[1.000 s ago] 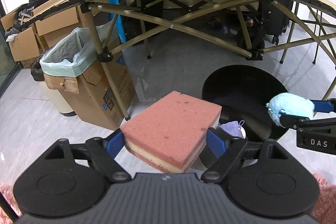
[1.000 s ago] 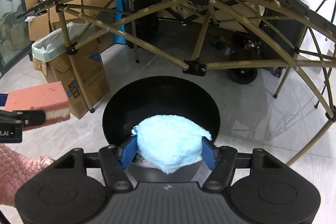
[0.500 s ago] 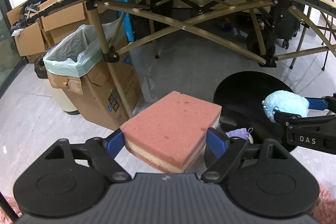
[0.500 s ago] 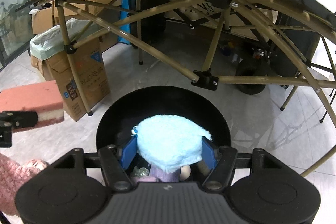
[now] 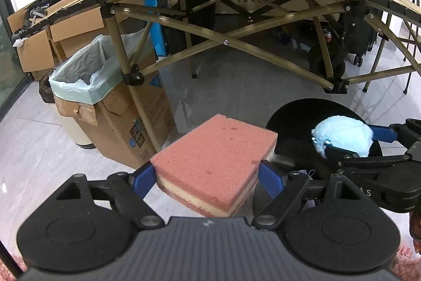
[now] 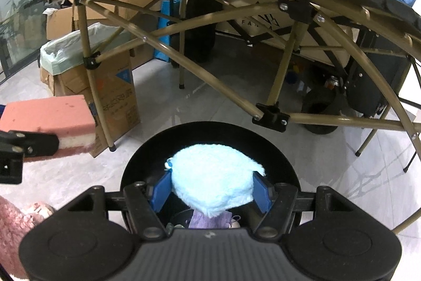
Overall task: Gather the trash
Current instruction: 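Open the right gripper over the bin to drop the blue plush, then lower the pink sponge block into the black bin with the left gripper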
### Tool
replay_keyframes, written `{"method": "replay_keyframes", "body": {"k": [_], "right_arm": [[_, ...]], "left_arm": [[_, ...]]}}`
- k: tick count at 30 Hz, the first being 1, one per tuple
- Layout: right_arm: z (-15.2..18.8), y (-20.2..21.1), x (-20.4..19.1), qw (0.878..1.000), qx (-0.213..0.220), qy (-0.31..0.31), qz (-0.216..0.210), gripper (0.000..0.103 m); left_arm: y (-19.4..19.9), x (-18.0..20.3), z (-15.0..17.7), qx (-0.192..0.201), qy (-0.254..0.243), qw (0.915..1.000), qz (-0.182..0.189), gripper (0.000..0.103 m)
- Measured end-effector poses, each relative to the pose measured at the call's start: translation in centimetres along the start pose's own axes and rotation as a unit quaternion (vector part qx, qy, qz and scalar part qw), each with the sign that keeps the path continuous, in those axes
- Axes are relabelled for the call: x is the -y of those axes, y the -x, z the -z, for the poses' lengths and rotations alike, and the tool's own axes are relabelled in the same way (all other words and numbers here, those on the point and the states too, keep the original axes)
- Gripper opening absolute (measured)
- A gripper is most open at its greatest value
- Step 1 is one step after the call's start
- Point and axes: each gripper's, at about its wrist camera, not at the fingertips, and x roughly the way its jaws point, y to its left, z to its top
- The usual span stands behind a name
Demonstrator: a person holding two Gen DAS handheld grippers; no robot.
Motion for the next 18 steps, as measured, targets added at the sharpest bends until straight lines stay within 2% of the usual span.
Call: {"method": "replay_keyframes", "body": {"k": [5,8,10,12,18], "right_arm": [[0.0,-0.5,0.1,1.0,-0.011,-0.001,0.0,0.065],[-0.1,-0.9,0.5,1.0,-0.022,-0.007,0.001,0.07],[-0.2,-1.0,0.9,0.999,-0.028,-0.02,0.004,0.075],[-0.2,-1.2,1.4,0.999,-0.033,-0.03,0.008,0.086],[-0.1,-1.6,2.5,0.997,-0.048,-0.063,0.006,0.103]], "left_arm": [[0.1,-0.1,0.0,0.001,0.002,1.0,0.001,0.083],[0.2,-0.1,0.0,0.004,0.0,1.0,0.001,0.083],[0.2,-0.1,0.1,0.004,0.001,1.0,0.001,0.083],[0.1,-0.2,0.1,0.004,0.002,1.0,0.001,0.083],[0.1,-0.2,0.1,0.003,0.002,1.0,0.001,0.083]]}}
